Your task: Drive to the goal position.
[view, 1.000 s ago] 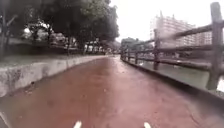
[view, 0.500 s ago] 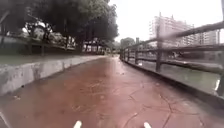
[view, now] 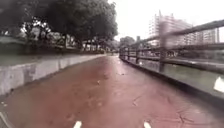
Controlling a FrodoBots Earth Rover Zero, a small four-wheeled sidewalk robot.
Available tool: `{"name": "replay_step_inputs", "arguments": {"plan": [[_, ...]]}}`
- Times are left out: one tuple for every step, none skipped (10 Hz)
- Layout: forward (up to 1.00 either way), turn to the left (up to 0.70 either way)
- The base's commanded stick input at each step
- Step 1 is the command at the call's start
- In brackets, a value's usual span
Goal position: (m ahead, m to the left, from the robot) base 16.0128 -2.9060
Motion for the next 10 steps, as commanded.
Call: {"name": "replay_step_inputs", "arguments": {"plan": [[0.50, 0.50], [0.50, 0.25], [0.50, 0.00], [0.50, 0.00], [0.50, 0.00], [0.50, 0.00], [0.50, 0.00], [0.50, 0.00], [0.50, 0.00], [0.50, 0.00]]}}
